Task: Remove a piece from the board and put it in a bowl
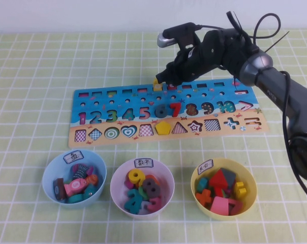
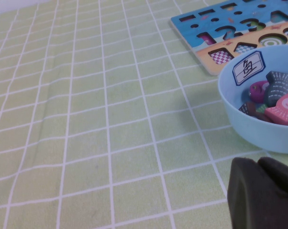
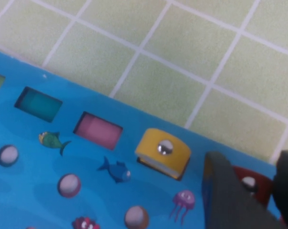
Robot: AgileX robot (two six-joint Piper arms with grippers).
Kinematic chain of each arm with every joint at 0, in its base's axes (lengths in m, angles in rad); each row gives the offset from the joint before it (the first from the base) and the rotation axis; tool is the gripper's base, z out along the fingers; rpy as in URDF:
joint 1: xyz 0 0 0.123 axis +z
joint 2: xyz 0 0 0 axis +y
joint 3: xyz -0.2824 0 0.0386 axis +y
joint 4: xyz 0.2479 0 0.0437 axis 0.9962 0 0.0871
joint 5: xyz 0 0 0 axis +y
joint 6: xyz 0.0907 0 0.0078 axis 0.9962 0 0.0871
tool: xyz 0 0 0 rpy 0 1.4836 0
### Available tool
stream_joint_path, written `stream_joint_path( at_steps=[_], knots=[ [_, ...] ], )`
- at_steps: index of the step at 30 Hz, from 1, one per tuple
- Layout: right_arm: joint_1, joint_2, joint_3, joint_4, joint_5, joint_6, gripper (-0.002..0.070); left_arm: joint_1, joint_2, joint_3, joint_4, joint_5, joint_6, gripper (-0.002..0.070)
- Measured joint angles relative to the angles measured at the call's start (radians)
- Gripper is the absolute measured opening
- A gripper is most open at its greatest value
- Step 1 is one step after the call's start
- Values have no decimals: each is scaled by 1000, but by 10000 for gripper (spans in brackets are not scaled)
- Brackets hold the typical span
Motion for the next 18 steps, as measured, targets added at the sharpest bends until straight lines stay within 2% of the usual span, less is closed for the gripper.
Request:
stream_joint_path(
  at_steps=[4, 7, 10, 18],
  knots=[
    [0, 0, -29, -34, 39, 0, 181, 0, 0, 0, 0, 0, 0, -5],
    [0, -9, -43, -47, 51, 2, 82, 0, 0, 0, 0, 0, 0, -5],
    [0, -30, -47, -54, 74, 2, 14, 0, 0, 0, 0, 0, 0, -5],
    [0, -79, -48, -75, 175, 2, -13, 0, 0, 0, 0, 0, 0, -4]
  ],
)
